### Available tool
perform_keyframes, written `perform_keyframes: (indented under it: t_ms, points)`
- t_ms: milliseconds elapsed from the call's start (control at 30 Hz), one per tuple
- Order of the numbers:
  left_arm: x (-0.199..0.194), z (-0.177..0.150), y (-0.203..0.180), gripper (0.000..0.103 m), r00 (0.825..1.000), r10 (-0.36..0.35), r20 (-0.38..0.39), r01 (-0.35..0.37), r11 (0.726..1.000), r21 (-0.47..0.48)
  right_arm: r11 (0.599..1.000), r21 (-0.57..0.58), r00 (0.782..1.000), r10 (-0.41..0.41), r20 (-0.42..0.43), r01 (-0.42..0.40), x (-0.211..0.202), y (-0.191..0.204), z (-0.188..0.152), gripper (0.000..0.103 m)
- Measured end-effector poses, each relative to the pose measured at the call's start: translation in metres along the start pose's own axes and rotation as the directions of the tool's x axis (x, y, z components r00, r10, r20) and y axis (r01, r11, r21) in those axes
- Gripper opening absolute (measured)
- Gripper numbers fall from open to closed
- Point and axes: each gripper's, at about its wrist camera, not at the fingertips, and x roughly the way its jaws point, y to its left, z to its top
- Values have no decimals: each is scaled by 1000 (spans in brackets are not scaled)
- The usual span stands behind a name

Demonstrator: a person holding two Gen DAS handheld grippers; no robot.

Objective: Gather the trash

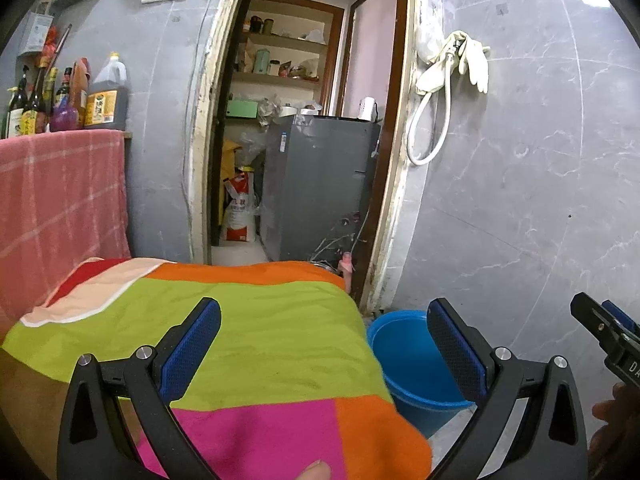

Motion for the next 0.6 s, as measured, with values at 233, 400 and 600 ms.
perform_keyframes:
  t_ms: [233, 400, 600]
  points:
    - [-26, -7, 15, 101, 999, 19, 28, -20, 1000, 4, 1000, -19, 1000, 16, 2, -16, -17, 18, -7, 103]
    - [-44, -15, 27, 101, 999, 32, 44, -32, 999, 17, 999, -41, 1000, 22, 6, -22, -33, 31, -15, 103]
    - [-63, -25, 38, 101, 999, 27, 41, -28, 999, 26, 999, -49, 1000, 23, 10, -22, -52, 43, -25, 103]
